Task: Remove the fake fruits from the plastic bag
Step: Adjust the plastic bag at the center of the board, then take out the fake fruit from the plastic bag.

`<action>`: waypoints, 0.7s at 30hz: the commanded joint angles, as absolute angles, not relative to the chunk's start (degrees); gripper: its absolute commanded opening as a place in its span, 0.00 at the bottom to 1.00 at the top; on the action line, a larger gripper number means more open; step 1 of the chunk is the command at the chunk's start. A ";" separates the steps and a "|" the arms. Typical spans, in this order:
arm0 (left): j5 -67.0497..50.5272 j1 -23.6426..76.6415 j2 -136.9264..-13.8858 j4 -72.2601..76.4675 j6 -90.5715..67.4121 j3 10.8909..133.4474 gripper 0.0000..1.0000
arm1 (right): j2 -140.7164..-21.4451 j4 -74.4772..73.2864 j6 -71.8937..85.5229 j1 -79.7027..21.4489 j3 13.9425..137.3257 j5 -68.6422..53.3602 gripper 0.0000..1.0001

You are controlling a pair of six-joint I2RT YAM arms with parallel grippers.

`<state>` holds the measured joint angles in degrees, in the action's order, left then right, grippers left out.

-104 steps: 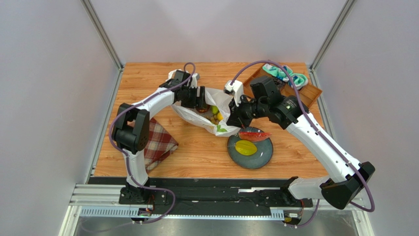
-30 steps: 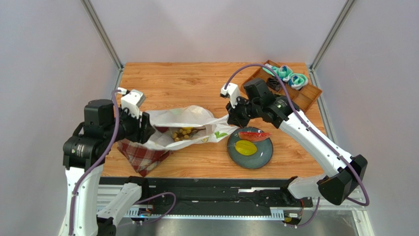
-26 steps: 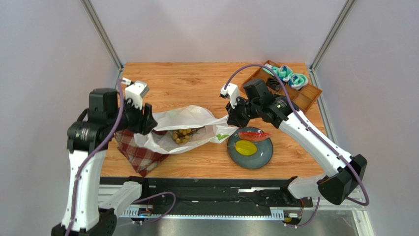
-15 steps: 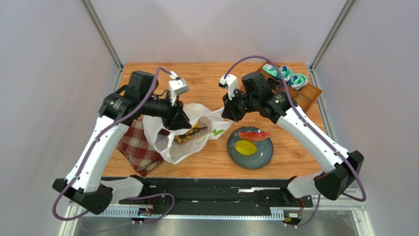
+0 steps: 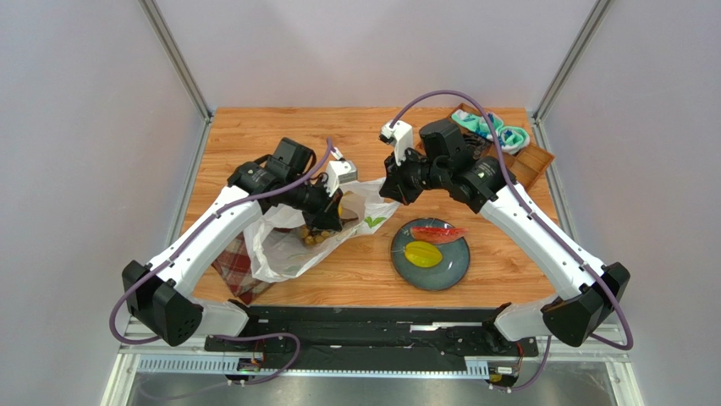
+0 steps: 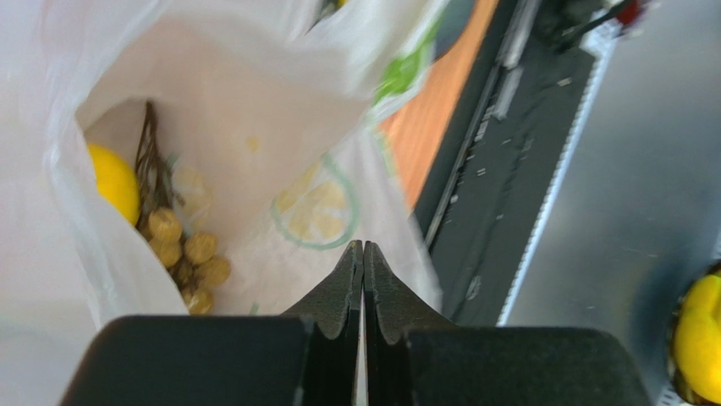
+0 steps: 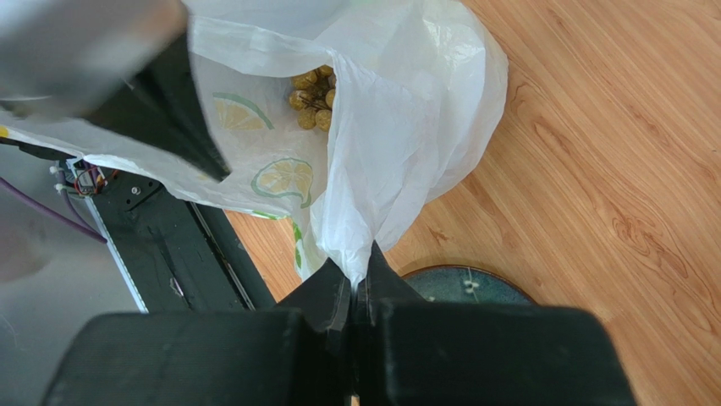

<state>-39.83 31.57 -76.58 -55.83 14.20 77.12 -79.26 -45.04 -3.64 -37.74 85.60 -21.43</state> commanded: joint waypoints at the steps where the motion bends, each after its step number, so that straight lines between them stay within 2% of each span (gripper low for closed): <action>1: -24.21 31.55 -77.52 -48.10 8.63 71.29 0.03 | -75.68 -43.68 -3.78 -37.79 84.47 -22.06 0.00; 2: -22.78 31.55 -77.61 -47.12 7.40 70.76 0.03 | -74.80 -43.86 -4.04 -37.79 83.24 -21.89 0.00; 4: -17.09 31.55 -79.36 -44.67 4.06 70.40 0.13 | -73.92 -44.03 -4.30 -37.79 82.18 -21.97 0.00; 5: -14.70 31.47 -80.24 -44.13 2.30 70.66 0.31 | -73.31 -44.12 -4.31 -37.79 81.39 -22.06 0.00; 8: -8.45 30.77 -83.66 -41.49 0.36 72.06 0.55 | -72.25 -44.03 -5.36 -37.71 80.33 -21.97 0.00; 10: -7.48 29.28 -86.04 -39.39 0.26 73.30 0.63 | -71.98 -44.21 -6.06 -37.79 79.89 -21.62 0.00; 12: -8.69 28.31 -89.10 -38.50 -2.02 75.13 0.82 | -71.81 -44.64 -6.94 -37.79 79.89 -21.71 0.00; 15: -11.06 27.60 -92.97 -37.88 -1.76 77.60 0.83 | -71.72 -45.17 -7.47 -37.79 79.72 -21.62 0.00; 16: -13.08 27.42 -93.60 -36.40 -1.32 77.69 0.90 | -71.63 -45.18 -7.47 -37.71 79.63 -21.62 0.00; 21: -13.36 27.42 -95.36 -29.10 -0.09 77.08 0.89 | -72.16 -45.18 -7.56 -37.79 79.10 -21.62 0.00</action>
